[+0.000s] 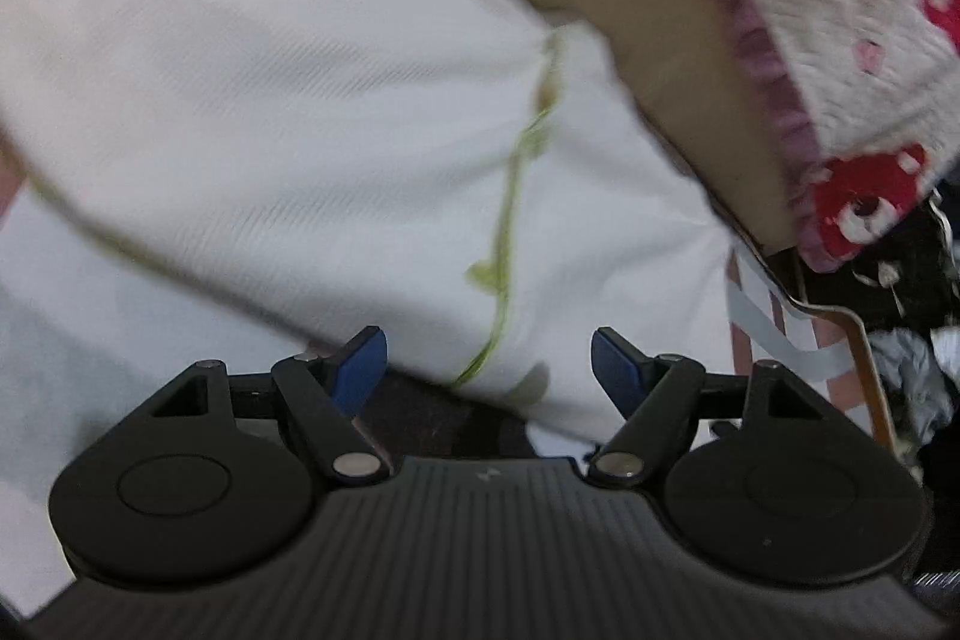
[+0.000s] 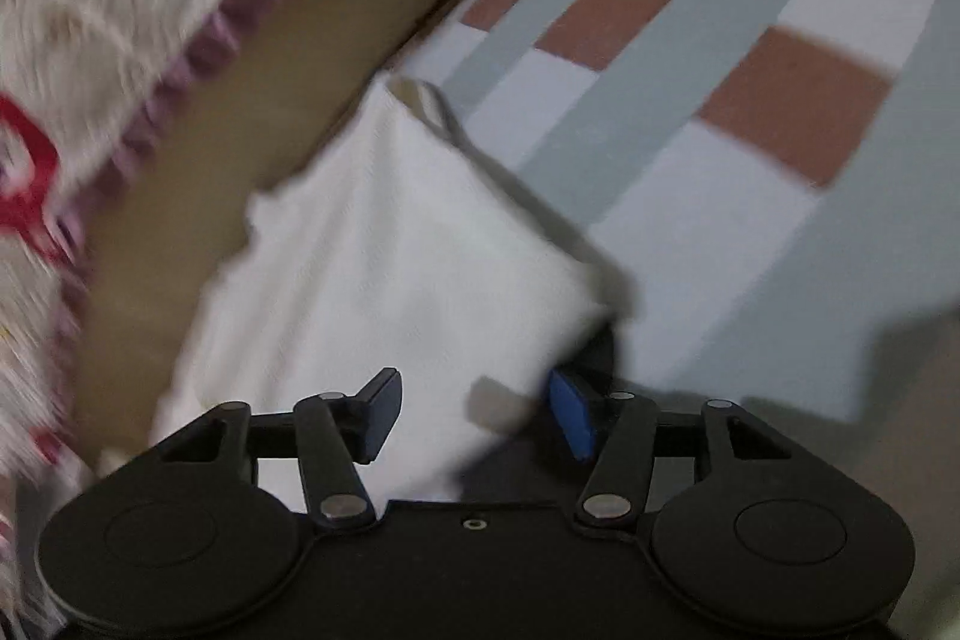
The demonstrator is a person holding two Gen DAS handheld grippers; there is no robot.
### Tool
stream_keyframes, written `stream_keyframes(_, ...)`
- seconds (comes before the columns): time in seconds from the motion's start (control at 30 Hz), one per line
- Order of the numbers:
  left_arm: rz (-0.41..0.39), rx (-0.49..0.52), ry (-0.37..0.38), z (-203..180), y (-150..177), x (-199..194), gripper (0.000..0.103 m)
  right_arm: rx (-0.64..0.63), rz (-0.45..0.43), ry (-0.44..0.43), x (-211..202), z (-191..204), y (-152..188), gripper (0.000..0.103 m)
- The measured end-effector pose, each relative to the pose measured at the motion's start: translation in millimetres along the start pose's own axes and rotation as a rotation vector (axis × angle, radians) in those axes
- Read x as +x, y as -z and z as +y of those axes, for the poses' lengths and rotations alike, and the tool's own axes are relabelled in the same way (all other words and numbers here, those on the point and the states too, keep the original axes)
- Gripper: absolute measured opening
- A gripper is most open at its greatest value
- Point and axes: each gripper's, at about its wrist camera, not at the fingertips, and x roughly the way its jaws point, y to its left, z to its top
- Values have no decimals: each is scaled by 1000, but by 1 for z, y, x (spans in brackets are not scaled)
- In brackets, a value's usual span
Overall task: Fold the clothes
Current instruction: 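Grasp the garment corner with the right gripper while the left gripper hovers over it, then lift the garment corner with the right gripper and fold it across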
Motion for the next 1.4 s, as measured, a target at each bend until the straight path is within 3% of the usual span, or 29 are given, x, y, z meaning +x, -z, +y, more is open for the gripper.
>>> stream_keyframes(0.13,-124,183,-54,-17,-13,-17,74,6,-100,-42,28,7,-9,63)
stream_keyframes(0.27,-119,290,-85,-28,-26,-18,74,52,-149,12,29,13,-7,60)
stream_keyframes(0.43,-53,303,-88,-33,-23,0,74,-48,-186,122,-1,9,15,61)
stream_keyframes(0.53,-34,262,-110,-31,-15,10,74,-90,-188,91,8,10,5,71)
stream_keyframes(0.6,-56,258,-134,-32,-9,12,74,-50,-216,46,22,14,-11,85)
stream_keyframes(0.63,-72,277,-138,-36,-7,13,74,-34,-227,26,27,16,-18,86)
stream_keyframes(0.67,-87,307,-131,-41,-4,13,74,-53,-221,29,33,20,-24,84)
stream_keyframes(0.77,-107,427,-69,-58,3,12,74,-128,-197,65,39,28,-38,36)
stream_keyframes(0.8,-111,474,-43,-65,5,11,74,-131,-209,55,33,27,-38,30)
stream_keyframes(0.93,-157,595,21,-84,11,18,74,-241,-223,-22,10,44,-36,26)
stream_keyframes(1.03,-136,670,-13,-90,4,29,74,-332,-228,-92,-5,62,-41,26)
stream_keyframes(1.1,-96,643,8,-85,-6,36,74,-304,-213,-104,-6,58,-46,26)
stream_keyframes(1.17,19,571,64,-76,-15,52,74,-257,-185,-82,0,46,-49,26)
stream_keyframes(1.2,40,527,97,-69,-18,58,74,-236,-169,-63,5,40,-51,26)
stream_keyframes(1.3,54,474,147,-57,-30,66,74,-331,-162,-9,24,37,-48,32)
stream_keyframes(1.4,-36,543,64,-60,-42,57,74,-280,-170,-11,32,28,-47,42)
